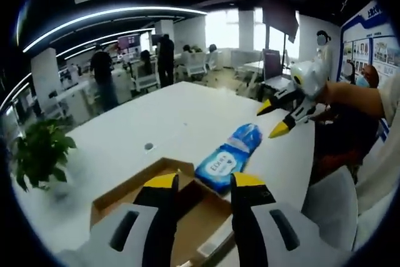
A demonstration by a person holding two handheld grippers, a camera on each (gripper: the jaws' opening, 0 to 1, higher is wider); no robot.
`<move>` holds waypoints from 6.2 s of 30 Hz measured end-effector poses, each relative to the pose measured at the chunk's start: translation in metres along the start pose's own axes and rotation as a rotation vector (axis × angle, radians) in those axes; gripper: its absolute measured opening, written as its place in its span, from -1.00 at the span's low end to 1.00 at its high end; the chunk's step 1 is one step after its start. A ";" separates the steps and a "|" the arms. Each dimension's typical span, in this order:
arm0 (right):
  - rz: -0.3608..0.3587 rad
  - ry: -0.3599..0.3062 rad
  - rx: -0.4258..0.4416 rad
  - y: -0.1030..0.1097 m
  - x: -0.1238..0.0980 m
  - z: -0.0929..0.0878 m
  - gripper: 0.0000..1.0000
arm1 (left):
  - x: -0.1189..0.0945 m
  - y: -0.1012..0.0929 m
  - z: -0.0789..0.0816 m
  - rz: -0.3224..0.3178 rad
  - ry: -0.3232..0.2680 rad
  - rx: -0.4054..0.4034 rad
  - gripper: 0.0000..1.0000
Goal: Operate the shoe box by opening the lid, removing the specified soft item, and placing it in the target area until the item is outside and the box remains undamaged.
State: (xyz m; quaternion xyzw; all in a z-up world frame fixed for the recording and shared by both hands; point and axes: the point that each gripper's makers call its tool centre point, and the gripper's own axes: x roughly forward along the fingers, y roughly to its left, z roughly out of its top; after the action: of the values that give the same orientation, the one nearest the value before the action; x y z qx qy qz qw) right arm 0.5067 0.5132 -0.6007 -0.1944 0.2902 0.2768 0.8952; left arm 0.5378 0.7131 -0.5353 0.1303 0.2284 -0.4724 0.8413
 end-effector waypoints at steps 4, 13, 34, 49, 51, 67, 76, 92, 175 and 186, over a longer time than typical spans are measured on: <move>0.051 -0.013 -0.047 0.014 0.003 0.010 -0.16 | -0.005 0.003 0.001 0.028 -0.014 -0.001 -0.34; 0.105 -0.025 -0.081 0.025 0.009 0.022 -0.12 | -0.013 0.008 -0.020 0.085 0.010 -0.044 -0.31; 0.401 -0.036 -0.304 0.109 0.066 0.044 -0.10 | -0.048 0.019 -0.049 0.177 -0.014 -0.101 -0.19; 0.442 0.004 -0.399 0.124 0.085 0.038 -0.08 | -0.050 0.029 -0.051 0.188 -0.030 -0.111 -0.18; 0.448 0.006 -0.398 0.124 0.087 0.038 -0.08 | -0.049 0.031 -0.050 0.184 -0.022 -0.109 -0.18; 0.515 0.022 -0.389 0.147 0.131 0.034 -0.12 | -0.050 0.014 -0.029 0.149 -0.050 -0.102 -0.14; 0.578 0.049 -0.416 0.162 0.155 0.025 -0.17 | -0.052 0.003 -0.025 0.150 -0.089 -0.144 -0.14; 0.674 0.124 -0.409 0.177 0.178 0.013 -0.18 | -0.067 0.007 -0.044 0.180 -0.084 -0.172 -0.14; 0.892 0.283 -0.559 0.187 0.165 -0.010 -0.44 | -0.045 0.022 -0.061 0.131 -0.028 -0.155 -0.14; 0.812 0.288 -0.499 0.190 0.173 -0.009 -0.67 | -0.056 0.032 -0.076 0.178 -0.011 -0.165 -0.10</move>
State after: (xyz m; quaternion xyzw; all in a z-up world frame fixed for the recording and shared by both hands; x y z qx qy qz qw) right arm 0.5048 0.7214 -0.7519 -0.3101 0.3882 0.6345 0.5921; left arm 0.5206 0.8040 -0.5723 0.0777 0.2495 -0.3763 0.8889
